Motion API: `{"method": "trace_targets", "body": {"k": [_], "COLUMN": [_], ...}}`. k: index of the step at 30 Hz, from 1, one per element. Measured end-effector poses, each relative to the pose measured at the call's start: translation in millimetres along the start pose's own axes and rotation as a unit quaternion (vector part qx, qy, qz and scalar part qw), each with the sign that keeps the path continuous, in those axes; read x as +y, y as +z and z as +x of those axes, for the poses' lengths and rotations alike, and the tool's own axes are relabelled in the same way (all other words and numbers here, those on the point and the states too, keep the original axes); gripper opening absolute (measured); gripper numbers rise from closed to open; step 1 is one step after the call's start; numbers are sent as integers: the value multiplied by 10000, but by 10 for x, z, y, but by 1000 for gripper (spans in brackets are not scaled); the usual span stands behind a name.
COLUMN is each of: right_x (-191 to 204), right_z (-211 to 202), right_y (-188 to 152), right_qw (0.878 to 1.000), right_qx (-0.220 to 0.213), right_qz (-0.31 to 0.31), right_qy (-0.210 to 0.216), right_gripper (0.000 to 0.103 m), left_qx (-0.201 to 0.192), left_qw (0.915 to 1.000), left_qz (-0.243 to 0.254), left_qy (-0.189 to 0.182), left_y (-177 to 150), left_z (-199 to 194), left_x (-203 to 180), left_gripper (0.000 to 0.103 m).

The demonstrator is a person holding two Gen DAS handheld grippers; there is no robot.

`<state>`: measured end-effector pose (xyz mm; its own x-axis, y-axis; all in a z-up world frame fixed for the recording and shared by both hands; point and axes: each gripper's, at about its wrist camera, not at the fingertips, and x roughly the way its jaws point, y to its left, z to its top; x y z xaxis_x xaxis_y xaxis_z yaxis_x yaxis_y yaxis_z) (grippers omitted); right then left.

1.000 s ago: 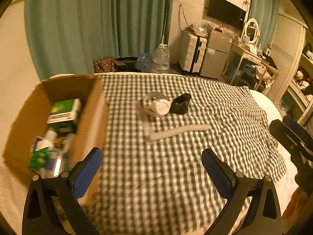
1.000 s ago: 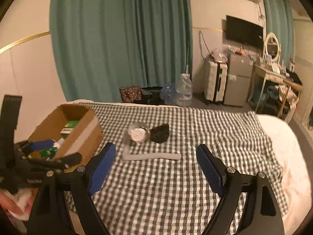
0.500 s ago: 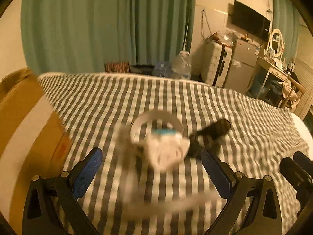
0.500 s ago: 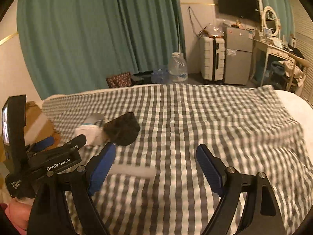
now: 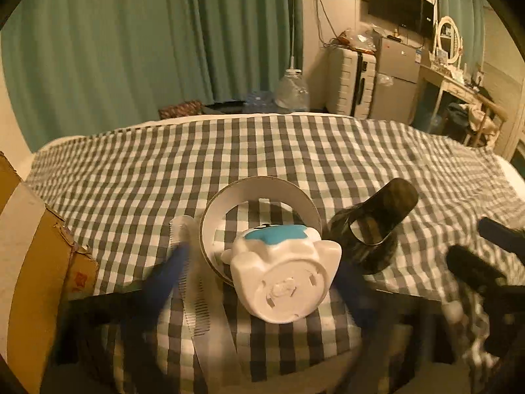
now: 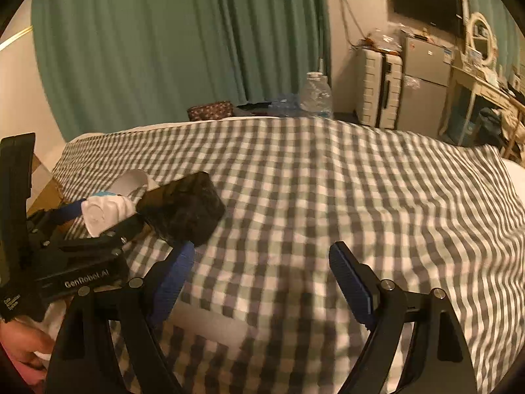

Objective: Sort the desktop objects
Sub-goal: 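Grasp the white round cap with left tool while right tool grasps the black plastic holder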

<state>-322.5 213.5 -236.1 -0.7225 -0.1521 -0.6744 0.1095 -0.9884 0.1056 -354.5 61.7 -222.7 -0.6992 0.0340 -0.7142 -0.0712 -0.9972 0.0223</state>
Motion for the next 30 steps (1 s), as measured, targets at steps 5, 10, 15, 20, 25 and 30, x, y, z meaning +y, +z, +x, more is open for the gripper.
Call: {"method": "trace_targets", "body": {"k": [5, 10, 15, 20, 25, 30], "right_x": [221, 379, 562, 588, 565, 632], "right_z": [34, 150, 271, 369, 415, 462], "right_y": [59, 108, 186, 195, 203, 159], "right_qw": [9994, 9987, 9966, 9950, 9942, 9919], "right_qx": [-80, -41, -65, 42, 160, 260], "right_qz": [-284, -422, -789, -931, -930, -1141], "right_qy": [194, 293, 215, 348, 516, 501], "right_gripper": [84, 84, 84, 86, 87, 88], "left_qx": [-120, -102, 68, 67, 91, 62], "left_qw": [9991, 9980, 9985, 9981, 9980, 9937], "left_qz": [-163, -361, -264, -360, -364, -716], "left_qy": [-376, -510, -469, -502, -499, -859], "left_y": [64, 116, 77, 3, -2, -94], "left_z": [-135, -135, -25, 14, 4, -68], "left_x": [154, 262, 317, 379, 365, 660], "left_gripper": [53, 53, 53, 54, 55, 55]}}
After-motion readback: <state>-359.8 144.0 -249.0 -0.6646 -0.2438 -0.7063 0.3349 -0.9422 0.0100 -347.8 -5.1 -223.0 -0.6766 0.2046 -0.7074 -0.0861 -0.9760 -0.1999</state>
